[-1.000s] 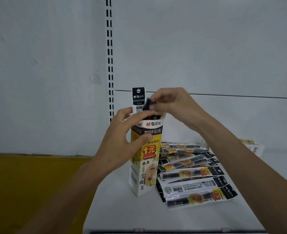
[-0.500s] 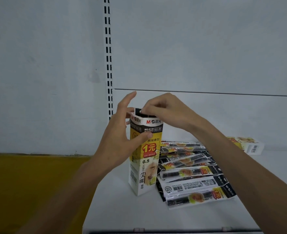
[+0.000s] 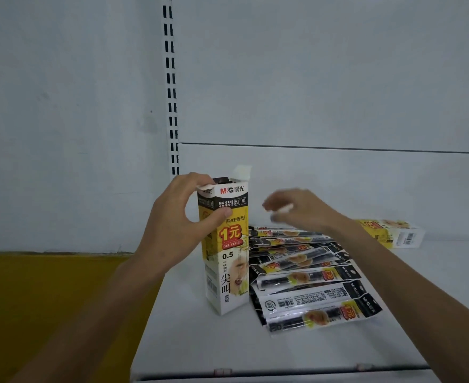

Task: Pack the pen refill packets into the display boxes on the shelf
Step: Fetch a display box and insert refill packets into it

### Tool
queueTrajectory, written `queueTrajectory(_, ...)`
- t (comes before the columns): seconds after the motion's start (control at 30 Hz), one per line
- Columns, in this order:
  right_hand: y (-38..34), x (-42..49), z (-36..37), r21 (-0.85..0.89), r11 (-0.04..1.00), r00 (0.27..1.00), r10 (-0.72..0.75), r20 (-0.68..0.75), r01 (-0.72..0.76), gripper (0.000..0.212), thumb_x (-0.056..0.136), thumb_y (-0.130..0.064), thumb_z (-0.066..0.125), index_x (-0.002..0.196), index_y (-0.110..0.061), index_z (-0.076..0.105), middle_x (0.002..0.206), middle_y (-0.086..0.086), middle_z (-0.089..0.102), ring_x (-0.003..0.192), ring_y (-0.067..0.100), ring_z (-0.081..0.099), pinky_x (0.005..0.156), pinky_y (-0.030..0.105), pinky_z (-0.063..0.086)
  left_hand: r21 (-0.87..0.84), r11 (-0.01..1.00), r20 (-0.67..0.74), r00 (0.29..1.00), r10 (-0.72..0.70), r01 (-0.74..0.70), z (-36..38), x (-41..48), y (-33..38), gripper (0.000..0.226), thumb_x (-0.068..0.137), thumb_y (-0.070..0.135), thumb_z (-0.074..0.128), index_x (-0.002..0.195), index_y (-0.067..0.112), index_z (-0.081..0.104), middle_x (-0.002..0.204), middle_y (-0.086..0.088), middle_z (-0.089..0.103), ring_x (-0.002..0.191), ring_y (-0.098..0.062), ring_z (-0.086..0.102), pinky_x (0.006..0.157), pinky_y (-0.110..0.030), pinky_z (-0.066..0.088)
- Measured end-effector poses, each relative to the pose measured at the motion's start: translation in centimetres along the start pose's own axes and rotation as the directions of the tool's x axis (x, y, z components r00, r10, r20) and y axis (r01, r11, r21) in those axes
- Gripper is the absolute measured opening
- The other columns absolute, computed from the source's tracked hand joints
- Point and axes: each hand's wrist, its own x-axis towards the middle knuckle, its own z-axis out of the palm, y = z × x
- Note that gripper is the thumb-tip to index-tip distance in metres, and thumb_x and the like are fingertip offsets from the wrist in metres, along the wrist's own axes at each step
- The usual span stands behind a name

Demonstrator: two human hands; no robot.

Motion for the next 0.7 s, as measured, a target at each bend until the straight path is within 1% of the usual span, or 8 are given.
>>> queueTrajectory(0.03, 1.3, 0.0, 0.7, -0.125, 0.991, 0.987, 0.073, 0.141, -0.055, 0.042, 0.086, -0.012, 0.06, 0.127, -0.018, 0.051, 0.127, 0.001, 0.056, 0.111, 0.013, 0.053, 0.099, 0.025, 0.039, -0.011, 1.0, 0.003, 1.0, 0.001, -0.001, 0.0, 0.0, 0.0, 0.042, 0.069, 0.051, 0.068, 0.103, 0.034, 0.049, 0.106, 0.015, 0.053, 0.1, -0.001, 0.051, 0.081, -0.009, 0.036)
queueTrajectory(0.07, 2.3, -0.2, 1.3, -0.202, 0.975, 0.967, 0.135, 0.217, -0.091, 0.051, 0.084, -0.009, 0.062, 0.132, -0.017, 0.047, 0.132, 0.003, 0.053, 0.116, 0.016, 0.051, 0.096, 0.022, 0.038, -0.025, 1.0, 0.005, 1.0, -0.001, 0.001, 0.1, 0.0, -0.1, 0.041, 0.07, 0.05, 0.068, 0.103, 0.036, 0.048, 0.104, 0.02, 0.051, 0.1, 0.003, 0.05, 0.081, -0.01, 0.037)
queueTrajectory(0.1, 3.1, -0.3, 1.8, -0.246, 0.963, 0.96, 0.164, 0.226, -0.107, 0.054, 0.082, -0.008, 0.063, 0.133, -0.017, 0.047, 0.132, 0.004, 0.053, 0.116, 0.017, 0.051, 0.092, 0.021, 0.038, -0.041, 0.999, 0.008, 1.0, -0.01, 0.01, 0.1, 0.0, -0.2, 0.04, 0.07, 0.05, 0.068, 0.103, 0.037, 0.048, 0.104, 0.024, 0.048, 0.099, 0.006, 0.048, 0.082, -0.011, 0.038)
queueTrajectory(0.2, 4.5, -0.8, 2.4, -0.296, 0.952, 0.987, 0.113, 0.111, -0.076, 0.039, 0.082, -0.013, 0.066, 0.12, -0.018, 0.061, 0.12, 0.002, 0.062, 0.096, 0.013, 0.056, 0.081, 0.02, 0.042, -0.067, 0.997, 0.009, 0.999, -0.046, 0.046, 0.2, 0.1, -0.5, 0.039, 0.069, 0.049, 0.064, 0.102, 0.04, 0.046, 0.104, 0.028, 0.045, 0.099, 0.01, 0.047, 0.077, -0.01, 0.039)
queueTrajectory(0.27, 4.6, -1.3, 2.2, -0.316, 0.947, 0.993, 0.081, 0.081, -0.051, 0.024, 0.087, -0.017, 0.062, 0.111, -0.016, 0.068, 0.112, 0.002, 0.064, 0.086, 0.01, 0.053, 0.075, 0.021, 0.04, -0.07, 0.996, 0.011, 0.999, -0.046, 0.047, 0.3, 0.1, -0.4, 0.036, 0.068, 0.047, 0.06, 0.1, 0.045, 0.044, 0.103, 0.028, 0.045, 0.098, 0.013, 0.046, 0.075, -0.008, 0.038)
queueTrajectory(0.43, 4.6, -1.8, 1.6, -0.274, 0.96, 0.998, 0.057, -0.011, -0.058, 0.022, 0.09, -0.015, 0.054, 0.108, -0.01, 0.066, 0.11, 0.007, 0.065, 0.102, 0.023, 0.057, 0.085, 0.033, 0.045, -0.08, 0.997, 0.003, 1.0, 0.007, -0.007, 0.8, -0.2, 0.4, 0.033, 0.068, 0.043, 0.062, 0.094, 0.051, 0.042, 0.104, 0.027, 0.044, 0.099, 0.012, 0.046, 0.077, -0.009, 0.04)
queueTrajectory(0.53, 5.1, -1.6, 1.8, -0.292, 0.956, 0.997, 0.052, 0.049, -0.036, 0.033, 0.088, -0.016, 0.058, 0.121, -0.015, 0.059, 0.118, 0.007, 0.058, 0.108, 0.021, 0.055, 0.092, 0.031, 0.043, -0.079, 0.997, 0.008, 1.0, 0.017, -0.016, 0.9, -0.3, 0.6, 0.033, 0.068, 0.043, 0.062, 0.095, 0.049, 0.044, 0.105, 0.026, 0.043, 0.099, 0.012, 0.046, 0.079, -0.01, 0.04)
queueTrajectory(0.7, 5.0, -1.1, 2.3, -0.336, 0.941, 0.996, 0.057, 0.068, -0.031, 0.038, 0.085, -0.012, 0.06, 0.123, -0.018, 0.059, 0.119, 0.003, 0.063, 0.104, 0.018, 0.056, 0.087, 0.027, 0.043, -0.009, 1.0, 0.071, 0.997, 0.016, -0.016, 0.0, 0.0, 0.9, 0.04, 0.071, 0.038, 0.074, 0.102, 0.041, 0.048, 0.109, 0.01, 0.049, 0.1, -0.001, 0.048, 0.082, -0.016, 0.042)
